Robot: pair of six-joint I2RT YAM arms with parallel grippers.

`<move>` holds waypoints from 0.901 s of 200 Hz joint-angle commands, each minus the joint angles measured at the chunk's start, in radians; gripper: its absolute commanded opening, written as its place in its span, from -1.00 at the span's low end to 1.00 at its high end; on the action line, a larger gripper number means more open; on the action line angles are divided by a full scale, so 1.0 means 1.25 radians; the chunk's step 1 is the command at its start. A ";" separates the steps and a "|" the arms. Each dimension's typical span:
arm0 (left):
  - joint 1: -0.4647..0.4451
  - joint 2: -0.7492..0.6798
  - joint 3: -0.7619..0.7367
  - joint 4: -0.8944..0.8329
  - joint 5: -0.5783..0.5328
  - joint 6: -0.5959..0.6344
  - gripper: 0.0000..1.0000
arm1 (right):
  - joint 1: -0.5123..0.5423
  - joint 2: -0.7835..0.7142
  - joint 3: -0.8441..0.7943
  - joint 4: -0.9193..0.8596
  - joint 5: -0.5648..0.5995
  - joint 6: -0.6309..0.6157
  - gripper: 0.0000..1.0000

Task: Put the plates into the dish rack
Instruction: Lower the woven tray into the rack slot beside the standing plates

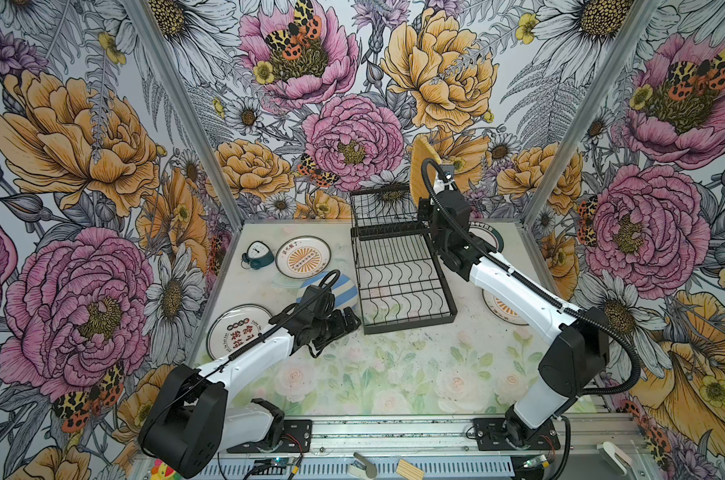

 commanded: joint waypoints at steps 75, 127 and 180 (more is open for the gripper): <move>0.012 -0.021 -0.021 0.019 0.003 -0.022 0.97 | -0.004 0.057 0.076 0.133 0.043 -0.052 -1.00; 0.012 -0.028 -0.029 0.019 -0.002 -0.028 0.97 | -0.008 0.086 0.087 0.141 0.048 -0.052 -1.00; 0.011 -0.040 -0.038 0.019 -0.005 -0.035 0.97 | -0.015 0.113 0.094 0.146 0.055 -0.058 -1.00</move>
